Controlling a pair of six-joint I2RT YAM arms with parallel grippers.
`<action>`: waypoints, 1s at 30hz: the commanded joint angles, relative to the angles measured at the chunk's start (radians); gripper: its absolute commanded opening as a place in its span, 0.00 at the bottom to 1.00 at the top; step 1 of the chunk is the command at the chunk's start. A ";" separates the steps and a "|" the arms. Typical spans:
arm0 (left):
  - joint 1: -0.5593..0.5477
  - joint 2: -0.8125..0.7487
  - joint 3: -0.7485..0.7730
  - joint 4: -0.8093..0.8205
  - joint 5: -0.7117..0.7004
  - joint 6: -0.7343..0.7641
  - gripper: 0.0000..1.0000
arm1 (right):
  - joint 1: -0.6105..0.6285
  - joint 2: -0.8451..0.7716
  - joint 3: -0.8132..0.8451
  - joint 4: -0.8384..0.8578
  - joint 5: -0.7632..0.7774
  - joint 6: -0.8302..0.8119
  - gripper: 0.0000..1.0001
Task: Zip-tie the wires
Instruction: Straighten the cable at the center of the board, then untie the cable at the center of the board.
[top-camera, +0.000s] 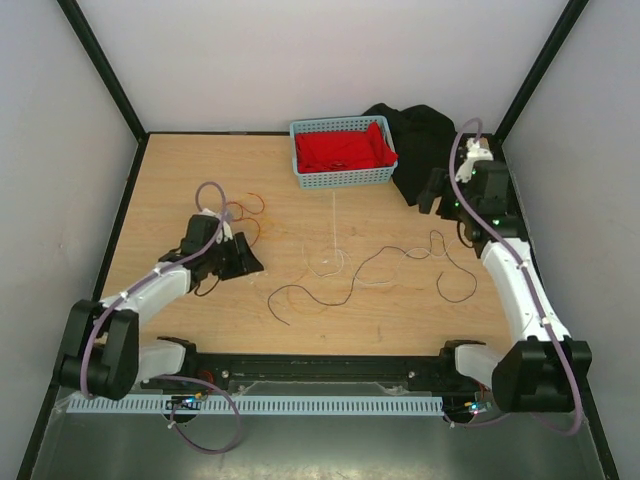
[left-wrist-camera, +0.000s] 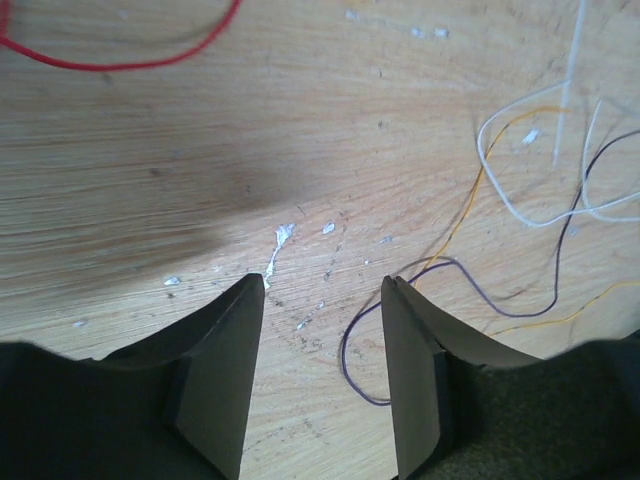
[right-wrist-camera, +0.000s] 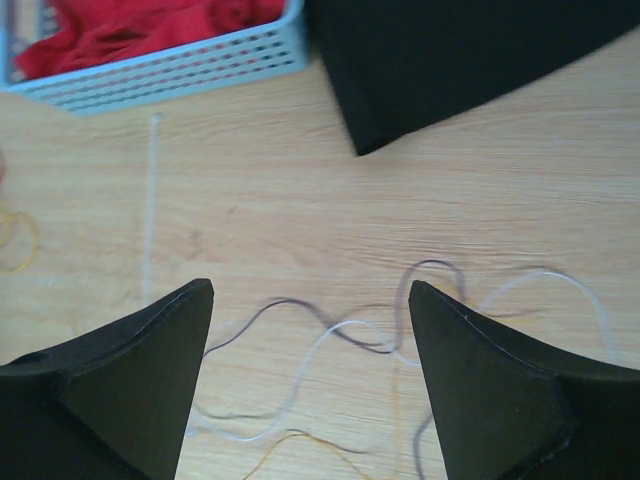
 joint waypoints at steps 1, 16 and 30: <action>0.047 -0.079 0.080 -0.088 -0.033 0.053 0.56 | 0.084 -0.060 -0.078 0.105 -0.093 0.066 0.90; 0.101 0.339 0.659 -0.261 -0.176 0.252 0.70 | 0.190 -0.027 -0.164 0.201 -0.178 0.075 0.93; 0.069 0.772 1.024 -0.291 -0.149 0.260 0.53 | 0.190 -0.025 -0.192 0.219 -0.199 0.029 0.96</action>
